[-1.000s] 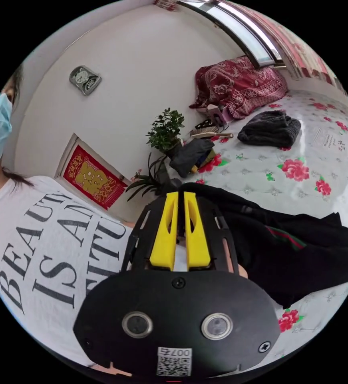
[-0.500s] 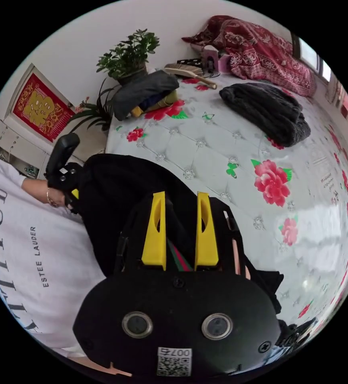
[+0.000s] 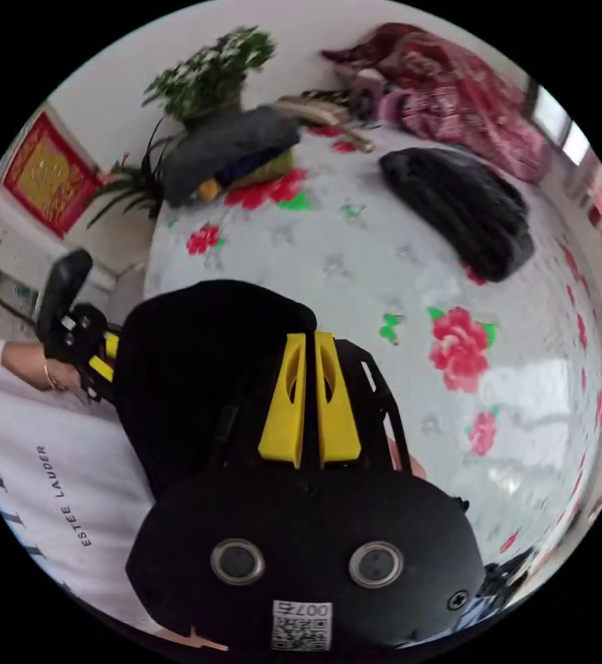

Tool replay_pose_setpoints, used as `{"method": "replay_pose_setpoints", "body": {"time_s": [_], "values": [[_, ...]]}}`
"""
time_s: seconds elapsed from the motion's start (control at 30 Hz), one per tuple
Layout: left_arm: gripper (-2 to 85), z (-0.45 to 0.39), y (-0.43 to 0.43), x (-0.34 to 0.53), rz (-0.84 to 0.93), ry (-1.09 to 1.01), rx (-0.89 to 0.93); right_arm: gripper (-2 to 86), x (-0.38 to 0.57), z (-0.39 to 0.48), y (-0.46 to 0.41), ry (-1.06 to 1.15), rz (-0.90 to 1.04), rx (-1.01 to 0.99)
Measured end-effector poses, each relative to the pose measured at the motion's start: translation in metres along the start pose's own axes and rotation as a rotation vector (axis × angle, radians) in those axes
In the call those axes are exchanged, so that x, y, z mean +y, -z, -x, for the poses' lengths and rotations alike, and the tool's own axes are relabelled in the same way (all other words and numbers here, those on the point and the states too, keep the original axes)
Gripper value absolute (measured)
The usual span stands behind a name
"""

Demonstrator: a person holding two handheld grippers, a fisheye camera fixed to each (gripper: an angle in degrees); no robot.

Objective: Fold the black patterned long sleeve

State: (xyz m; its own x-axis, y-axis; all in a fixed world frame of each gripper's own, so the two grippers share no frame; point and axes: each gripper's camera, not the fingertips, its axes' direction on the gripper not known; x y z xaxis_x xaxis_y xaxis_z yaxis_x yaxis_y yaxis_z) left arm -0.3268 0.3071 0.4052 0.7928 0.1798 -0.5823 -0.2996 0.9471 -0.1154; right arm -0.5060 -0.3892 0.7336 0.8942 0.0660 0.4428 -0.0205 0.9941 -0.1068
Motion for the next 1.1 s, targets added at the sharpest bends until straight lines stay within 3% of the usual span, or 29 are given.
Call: {"method": "replay_pose_setpoints", "body": {"time_s": [0.07, 0.27, 0.43, 0.63, 0.7, 0.77, 0.93, 1.1], "values": [[14.0, -0.011, 0.002, -0.012, -0.016, -0.040, 0.005, 0.5, 0.040, -0.038, 0.097, -0.227, -0.285, 0.085], [16.1, -0.071, -0.041, -0.045, 0.072, -0.204, 0.047, 0.4, 0.145, -0.001, 0.248, -0.491, -0.709, 0.379], [16.8, -0.130, -0.073, -0.077, 0.099, -0.354, -0.011, 0.4, 0.175, 0.054, 0.262, -0.531, -0.759, 0.479], [20.2, -0.170, -0.092, -0.169, -0.002, -0.273, 0.036, 0.4, 0.202, 0.105, 0.289, -0.561, -0.827, 0.508], [16.6, -0.206, -0.094, -0.198, -0.052, -0.264, 0.056, 0.4, 0.208, 0.120, 0.298, -0.566, -0.847, 0.524], [6.3, -0.242, -0.088, -0.210, -0.022, -0.319, 0.045, 0.4, 0.217, 0.135, 0.312, -0.585, -0.879, 0.553], [2.2, -0.308, 0.002, -0.214, -0.052, -0.482, 0.029, 0.3, 0.261, 0.159, 0.371, -0.680, -0.919, 0.659], [1.9, -0.398, 0.207, -0.181, -0.281, -0.733, 0.004, 0.1, 0.305, 0.225, 0.448, -0.648, -1.021, 0.795]]}}
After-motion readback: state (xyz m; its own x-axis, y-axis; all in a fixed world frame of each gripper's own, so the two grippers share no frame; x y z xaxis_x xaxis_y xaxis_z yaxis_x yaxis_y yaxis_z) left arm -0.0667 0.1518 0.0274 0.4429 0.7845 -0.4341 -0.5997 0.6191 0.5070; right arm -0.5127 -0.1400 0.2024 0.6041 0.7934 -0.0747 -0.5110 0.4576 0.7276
